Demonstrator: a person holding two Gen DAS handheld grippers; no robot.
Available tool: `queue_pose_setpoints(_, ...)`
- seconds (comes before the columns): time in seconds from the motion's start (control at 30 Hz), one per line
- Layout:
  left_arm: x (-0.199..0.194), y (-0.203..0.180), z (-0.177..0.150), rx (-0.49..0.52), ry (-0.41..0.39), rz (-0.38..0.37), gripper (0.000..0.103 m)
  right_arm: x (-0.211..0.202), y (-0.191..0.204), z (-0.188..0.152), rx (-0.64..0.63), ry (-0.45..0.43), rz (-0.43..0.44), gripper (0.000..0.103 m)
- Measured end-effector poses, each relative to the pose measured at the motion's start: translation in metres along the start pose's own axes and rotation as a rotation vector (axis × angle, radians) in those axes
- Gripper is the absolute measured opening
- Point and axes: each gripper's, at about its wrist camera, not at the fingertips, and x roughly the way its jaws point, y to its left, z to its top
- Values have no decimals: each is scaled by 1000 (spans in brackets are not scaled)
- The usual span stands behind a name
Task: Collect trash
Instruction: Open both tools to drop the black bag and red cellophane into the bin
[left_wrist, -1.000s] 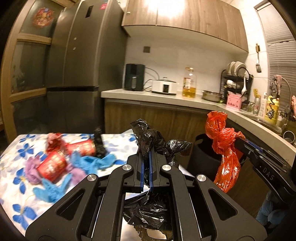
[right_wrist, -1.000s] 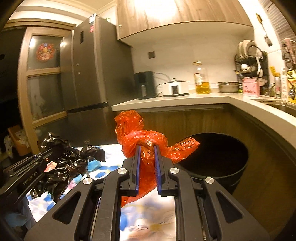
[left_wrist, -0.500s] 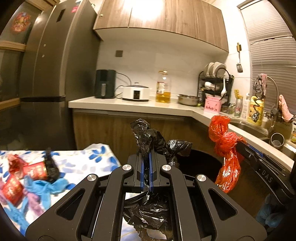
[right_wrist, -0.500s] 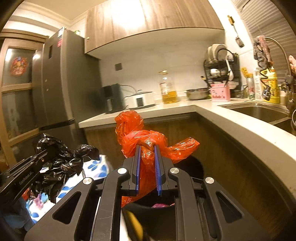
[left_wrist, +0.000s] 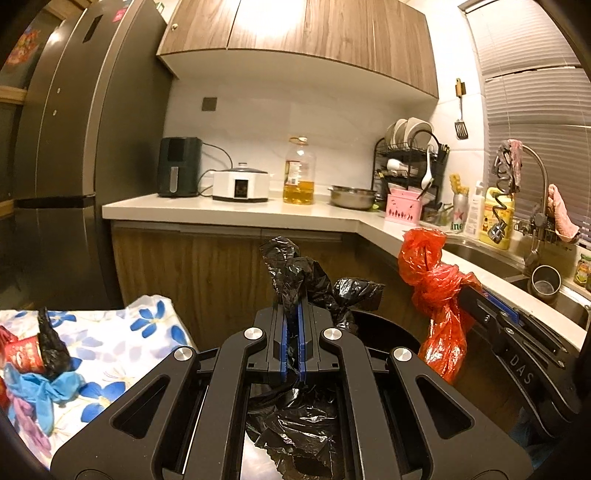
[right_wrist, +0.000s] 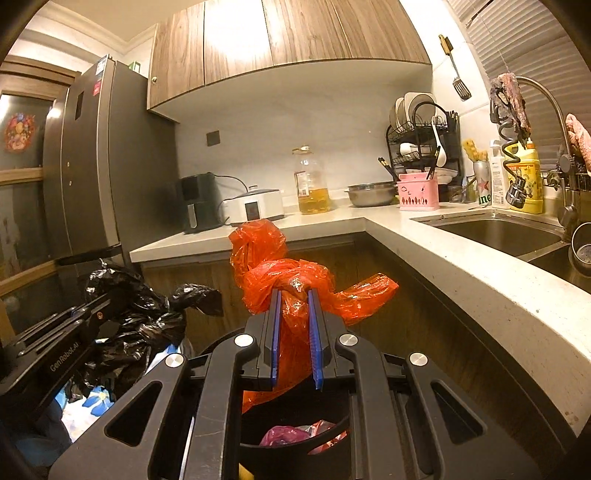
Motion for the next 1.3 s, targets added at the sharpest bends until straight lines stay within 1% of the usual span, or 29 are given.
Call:
queue_pose_setpoints(0.23, 15, -6, -6, 3, 23, -9, 3, 7, -2, -2, 0, 9, 0, 15)
queue_pose_setpoints(0.43, 23, -7, -7, -3, 27, -17, 3, 15, -5, -3, 9, 20, 15, 15)
queue_pose_setpoints(0.73, 37, -9, -12, -17, 36, -55, 4, 26, -8, -5, 14, 35, 39, 18)
queue_pose_setpoints(0.77, 38, -9, -12, -19, 35, -57, 4, 27, -9, -5, 17, 36, 41, 20)
queue_pose_setpoints(0.8, 39, -9, -13, -22, 34, -61, 4, 28, -10, -5, 21, 34, 45, 25)
queue_pose_setpoints(0.87, 43, -9, -15, -30, 44, -72, 4, 30, -12, -6, 24, 34, 48, 27)
queue_pose_setpoints(0.9, 44, -9, -15, -29, 49, -74, 5, 30, -13, -6, 24, 36, 49, 30)
queue_pose_setpoints(0.93, 46, -10, -16, -27, 52, -74, 8, 31, -14, -7, 25, 38, 49, 34)
queue_pose_setpoints(1.0, 48, -10, -18, -23, 59, -72, 14, 32, -15, -7, 27, 40, 47, 37)
queue_pose_setpoints(1.07, 50, -9, -20, -23, 67, -69, 31, 32, -18, -8, 30, 42, 39, 39)
queue_pose_setpoints(1.1, 51, -7, -22, -29, 71, -66, 37, 32, -19, -8, 32, 43, 36, 40)
queue_pose_setpoints(1.17, 52, -4, -23, -41, 74, -54, 55, 31, -21, -9, 38, 46, 29, 44)
queue_pose_setpoints(1.2, 52, -3, -23, -44, 74, -50, 58, 31, -22, -10, 42, 48, 27, 47)
queue_pose_setpoints(1.27, 51, -2, -24, -47, 79, -49, 64, 28, -24, -11, 50, 50, 21, 49)
queue_pose_setpoints(1.3, 50, -1, -25, -44, 83, -43, 66, 27, -24, -11, 52, 50, 19, 51)
